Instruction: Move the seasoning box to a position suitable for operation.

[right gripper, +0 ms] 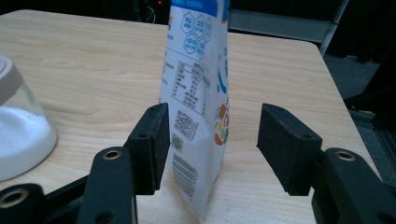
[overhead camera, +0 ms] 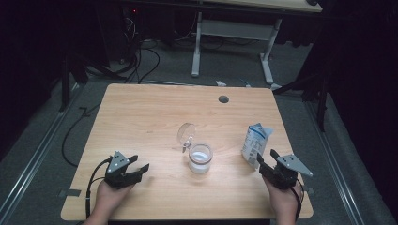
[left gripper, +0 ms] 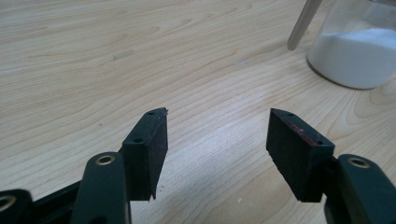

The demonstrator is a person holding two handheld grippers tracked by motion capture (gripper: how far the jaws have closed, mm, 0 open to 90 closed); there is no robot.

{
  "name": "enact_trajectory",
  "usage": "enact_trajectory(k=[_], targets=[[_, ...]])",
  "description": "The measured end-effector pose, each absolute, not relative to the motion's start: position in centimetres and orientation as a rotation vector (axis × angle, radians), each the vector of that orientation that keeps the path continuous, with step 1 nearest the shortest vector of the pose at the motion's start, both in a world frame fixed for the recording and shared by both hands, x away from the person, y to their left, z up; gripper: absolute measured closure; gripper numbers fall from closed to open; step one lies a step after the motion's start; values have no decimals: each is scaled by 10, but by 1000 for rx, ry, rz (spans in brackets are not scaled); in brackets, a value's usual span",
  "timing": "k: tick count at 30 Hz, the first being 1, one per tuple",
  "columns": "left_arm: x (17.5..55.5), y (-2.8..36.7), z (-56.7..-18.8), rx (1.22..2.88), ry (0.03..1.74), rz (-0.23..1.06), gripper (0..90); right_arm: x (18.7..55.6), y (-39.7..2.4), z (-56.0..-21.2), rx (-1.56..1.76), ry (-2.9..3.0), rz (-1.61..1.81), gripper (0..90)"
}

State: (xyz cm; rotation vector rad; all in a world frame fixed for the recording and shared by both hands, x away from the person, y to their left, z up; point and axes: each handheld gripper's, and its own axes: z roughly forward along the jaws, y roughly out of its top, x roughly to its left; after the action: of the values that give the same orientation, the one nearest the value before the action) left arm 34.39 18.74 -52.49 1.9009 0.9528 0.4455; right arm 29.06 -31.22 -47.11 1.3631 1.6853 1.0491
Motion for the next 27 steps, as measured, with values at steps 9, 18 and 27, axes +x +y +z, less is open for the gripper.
enact_trajectory(k=[9, 18, 27], targets=[[347, 182, -524, 1899, 938, 413, 379, 284, -295, -467, 1317, 1727, 1040, 480], [347, 182, -525, 1910, 934, 404, 387, 285, -272, -468, 1267, 1776, 1050, 506], [344, 181, -526, 1910, 949, 399, 399, 293, -252, -477, 1244, 1841, 1065, 568]])
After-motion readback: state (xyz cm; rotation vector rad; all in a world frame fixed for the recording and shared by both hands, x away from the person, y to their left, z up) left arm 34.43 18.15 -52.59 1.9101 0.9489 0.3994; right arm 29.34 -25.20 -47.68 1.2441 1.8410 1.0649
